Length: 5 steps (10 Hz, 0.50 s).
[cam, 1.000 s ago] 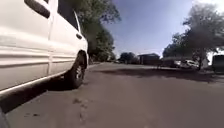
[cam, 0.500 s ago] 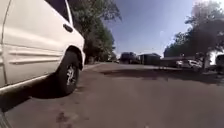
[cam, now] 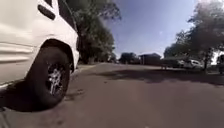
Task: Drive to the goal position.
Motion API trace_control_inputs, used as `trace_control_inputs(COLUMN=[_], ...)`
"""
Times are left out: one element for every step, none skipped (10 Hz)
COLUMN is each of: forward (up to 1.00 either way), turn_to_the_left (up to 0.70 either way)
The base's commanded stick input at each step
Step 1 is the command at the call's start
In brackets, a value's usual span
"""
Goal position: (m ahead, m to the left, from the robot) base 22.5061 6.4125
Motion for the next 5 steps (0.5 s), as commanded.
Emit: trace_control_inputs(forward=[1.00, 1.00, 1.00, 1.00, 1.00], turn_to_the_left=[0.37, 0.40, 0.01, 0.00, 0.00])
